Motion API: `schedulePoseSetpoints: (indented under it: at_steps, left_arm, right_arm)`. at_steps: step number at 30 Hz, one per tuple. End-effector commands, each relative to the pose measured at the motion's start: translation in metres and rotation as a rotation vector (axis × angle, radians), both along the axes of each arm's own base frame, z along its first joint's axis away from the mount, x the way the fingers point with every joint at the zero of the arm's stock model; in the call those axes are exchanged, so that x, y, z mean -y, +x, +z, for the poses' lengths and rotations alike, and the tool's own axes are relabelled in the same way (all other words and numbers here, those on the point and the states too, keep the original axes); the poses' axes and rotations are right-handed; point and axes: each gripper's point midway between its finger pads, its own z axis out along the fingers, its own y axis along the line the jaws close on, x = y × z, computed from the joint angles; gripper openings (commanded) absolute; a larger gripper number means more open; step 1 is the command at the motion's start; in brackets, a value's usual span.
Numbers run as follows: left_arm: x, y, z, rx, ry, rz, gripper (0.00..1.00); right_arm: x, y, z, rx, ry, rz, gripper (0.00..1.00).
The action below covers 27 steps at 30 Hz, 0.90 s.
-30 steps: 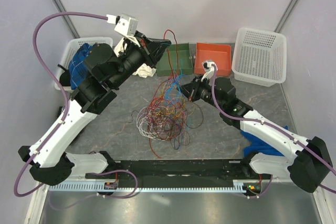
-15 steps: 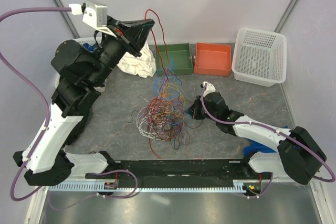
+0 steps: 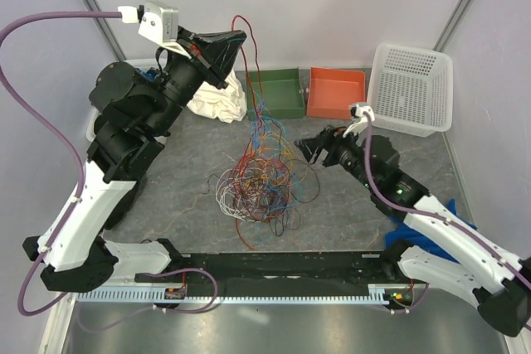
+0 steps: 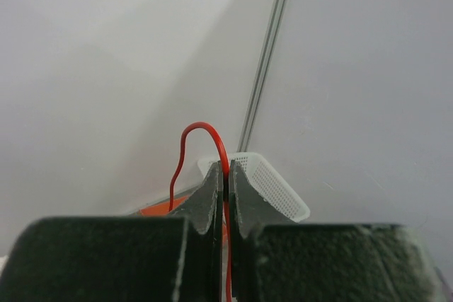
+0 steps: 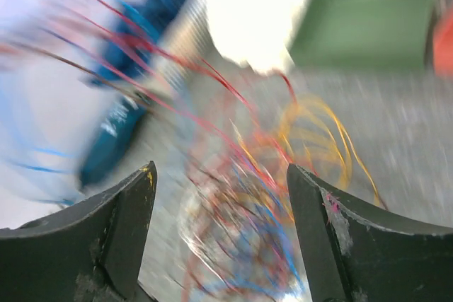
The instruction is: Untangle the cables
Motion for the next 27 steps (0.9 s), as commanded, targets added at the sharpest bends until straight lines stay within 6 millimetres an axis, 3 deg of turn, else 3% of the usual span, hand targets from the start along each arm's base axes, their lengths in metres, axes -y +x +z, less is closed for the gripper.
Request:
schedulePoseSetpoints:
  at_steps: [1,5,8,19,22,23,24,27]
  left_arm:
    - [0.000,0.004,-0.003,0.019,0.014,0.022,0.02]
    - [0.006,0.007,-0.012,-0.001,0.022,0.007,0.02]
    - [0.007,0.007,-0.013,-0.007,0.016,-0.001,0.02]
    - [0.016,0.010,-0.025,-0.034,0.028,-0.023,0.02]
    - [0.020,0.011,-0.029,-0.043,0.028,-0.037,0.02]
    - [0.021,0.011,-0.030,-0.046,0.029,-0.039,0.02]
    - [0.020,0.010,-0.029,-0.045,0.026,-0.041,0.02]
    - [0.014,0.009,-0.023,-0.029,0.022,-0.022,0.02]
  right_arm:
    - [0.004,-0.007,0.072,0.148,0.078,0.012,0.82]
    - [-0.002,-0.014,0.108,0.220,0.164,0.060,0.81]
    - [-0.016,-0.022,0.120,0.242,0.203,0.141,0.81]
    - [-0.081,-0.040,0.095,0.179,0.202,0.380,0.78]
    - [-0.097,-0.032,0.086,0.158,0.182,0.393,0.75]
    - [-0.100,-0.024,0.076,0.141,0.161,0.375,0.71]
    - [-0.098,-0.015,0.071,0.137,0.148,0.327,0.46]
    - [-0.086,0.001,0.046,0.119,0.098,0.218,0.00]
